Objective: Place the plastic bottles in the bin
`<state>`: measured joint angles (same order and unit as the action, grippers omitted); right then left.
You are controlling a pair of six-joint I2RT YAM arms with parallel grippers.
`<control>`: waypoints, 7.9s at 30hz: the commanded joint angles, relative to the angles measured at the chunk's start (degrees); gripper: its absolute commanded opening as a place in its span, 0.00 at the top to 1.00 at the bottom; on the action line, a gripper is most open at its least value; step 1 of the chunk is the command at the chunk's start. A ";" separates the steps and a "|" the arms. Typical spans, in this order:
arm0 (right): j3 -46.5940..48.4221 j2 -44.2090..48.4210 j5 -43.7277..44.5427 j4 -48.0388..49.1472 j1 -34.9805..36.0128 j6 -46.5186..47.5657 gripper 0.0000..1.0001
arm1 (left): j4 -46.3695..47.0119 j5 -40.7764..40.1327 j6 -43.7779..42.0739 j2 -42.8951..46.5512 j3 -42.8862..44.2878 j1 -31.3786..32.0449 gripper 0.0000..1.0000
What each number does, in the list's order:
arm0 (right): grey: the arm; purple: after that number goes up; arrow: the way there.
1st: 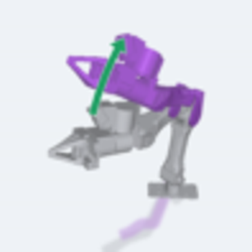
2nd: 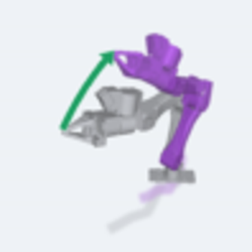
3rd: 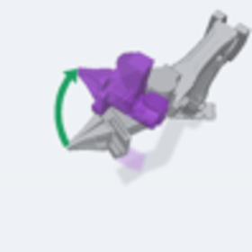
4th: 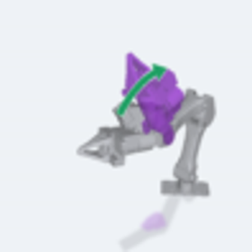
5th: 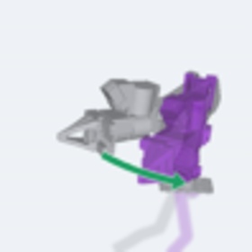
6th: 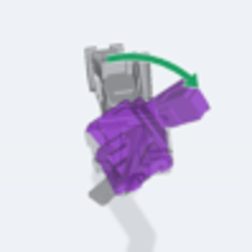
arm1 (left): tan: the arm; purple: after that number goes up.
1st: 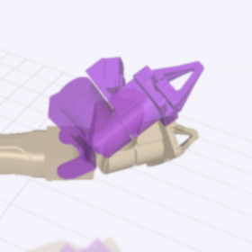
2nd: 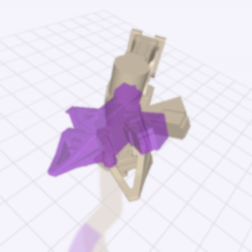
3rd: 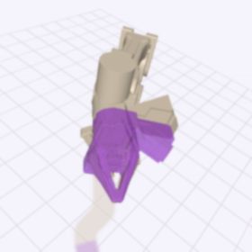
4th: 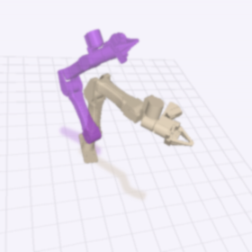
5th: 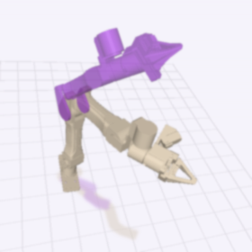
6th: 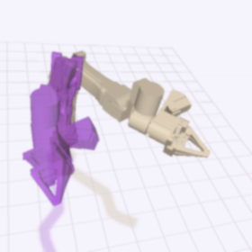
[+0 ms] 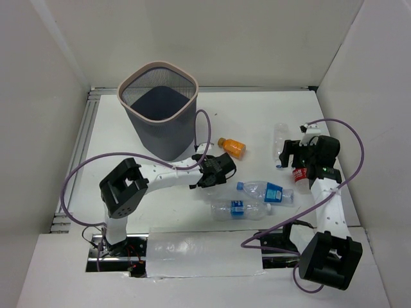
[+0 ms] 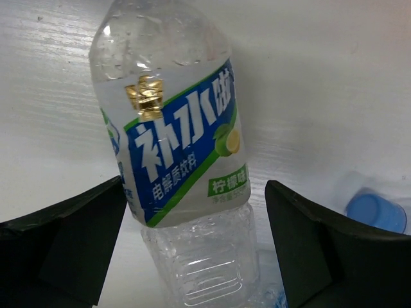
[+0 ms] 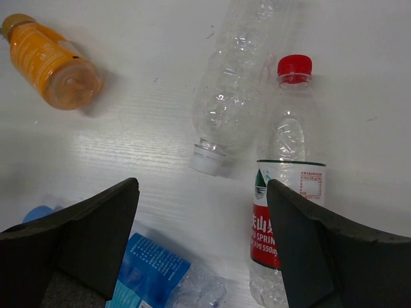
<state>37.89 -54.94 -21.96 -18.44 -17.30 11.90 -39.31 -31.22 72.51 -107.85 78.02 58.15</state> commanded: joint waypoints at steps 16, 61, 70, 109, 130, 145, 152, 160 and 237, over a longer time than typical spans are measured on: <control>1.48 -4.56 -17.32 -3.88 -0.45 13.67 0.18 | 9.77 5.38 -13.43 2.81 2.57 0.99 0.83; 35.05 -47.09 0.94 2.89 31.71 11.38 0.06 | 12.77 19.51 -62.13 31.19 17.80 -20.46 0.01; 35.59 -54.48 2.62 3.06 33.56 14.55 0.08 | 13.82 31.22 -58.54 45.89 -7.96 -8.68 0.01; 98.16 -64.84 -22.87 11.05 46.83 -10.75 0.66 | 34.04 21.82 -64.17 19.44 -22.99 11.20 0.01; 81.83 -49.85 -23.13 -2.38 23.21 -7.87 0.00 | 35.09 22.35 -68.12 9.69 -19.49 12.87 0.01; 38.15 -22.86 -22.43 -16.10 9.04 19.10 0.24 | 29.30 16.73 -67.06 20.04 -13.79 12.87 0.91; 31.55 -16.35 -20.50 -18.48 4.83 21.77 0.22 | 22.88 9.69 -68.82 26.98 -3.15 8.49 0.90; 27.24 -12.56 -20.50 -15.40 0.16 20.27 0.13 | 21.56 10.57 -69.17 33.06 7.57 -10.76 0.89; 67.55 -32.40 -11.79 6.11 37.50 2.63 0.86 | 27.79 18.21 -39.82 49.41 -38.12 9.61 0.00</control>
<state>97.73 -82.85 -32.51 -24.53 17.26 27.42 -15.00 -14.31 31.22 -59.77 40.49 67.20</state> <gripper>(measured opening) 0.344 0.998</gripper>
